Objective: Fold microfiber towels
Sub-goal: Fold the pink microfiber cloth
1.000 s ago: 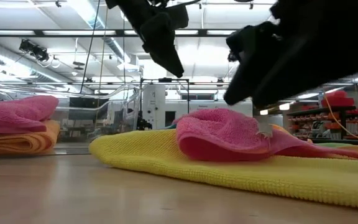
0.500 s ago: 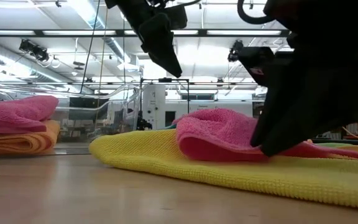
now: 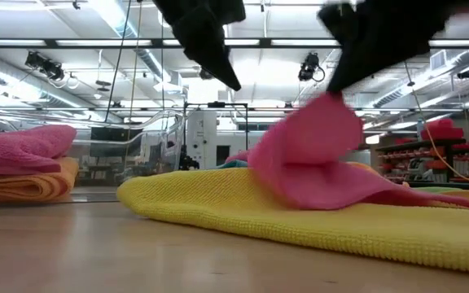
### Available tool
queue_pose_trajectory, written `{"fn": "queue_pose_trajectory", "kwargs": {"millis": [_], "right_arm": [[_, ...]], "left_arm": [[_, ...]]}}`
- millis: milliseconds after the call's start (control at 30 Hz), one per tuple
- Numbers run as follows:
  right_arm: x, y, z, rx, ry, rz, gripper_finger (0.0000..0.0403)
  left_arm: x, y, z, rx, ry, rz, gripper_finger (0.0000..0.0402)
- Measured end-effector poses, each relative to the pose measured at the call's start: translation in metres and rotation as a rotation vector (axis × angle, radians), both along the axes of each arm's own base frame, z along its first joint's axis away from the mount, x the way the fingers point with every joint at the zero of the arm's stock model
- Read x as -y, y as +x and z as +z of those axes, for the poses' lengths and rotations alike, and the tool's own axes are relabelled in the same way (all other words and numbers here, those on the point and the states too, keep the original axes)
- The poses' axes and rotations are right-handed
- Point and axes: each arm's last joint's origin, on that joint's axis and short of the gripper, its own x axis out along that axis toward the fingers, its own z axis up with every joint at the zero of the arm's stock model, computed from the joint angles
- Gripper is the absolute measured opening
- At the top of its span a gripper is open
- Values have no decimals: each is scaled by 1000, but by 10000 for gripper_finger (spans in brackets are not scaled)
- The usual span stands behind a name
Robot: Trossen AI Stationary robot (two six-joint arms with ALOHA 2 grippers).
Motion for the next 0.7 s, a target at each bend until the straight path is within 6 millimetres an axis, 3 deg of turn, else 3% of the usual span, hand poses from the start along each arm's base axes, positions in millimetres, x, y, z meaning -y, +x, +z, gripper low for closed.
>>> {"fn": "queue_pose_trajectory", "kwargs": {"millis": [133,233,700], "right_arm": [[8,-16,37,38,29,20,2],[10,-28,37,-28,22,18,2],[-8,-31,-35,-376,130,9,1]], "left_arm": [[5,-1,0,-10,5,-22,179],[6,-2,-3,-27,9,-29,176],[6,0,-2,3,-12,-26,173]]}}
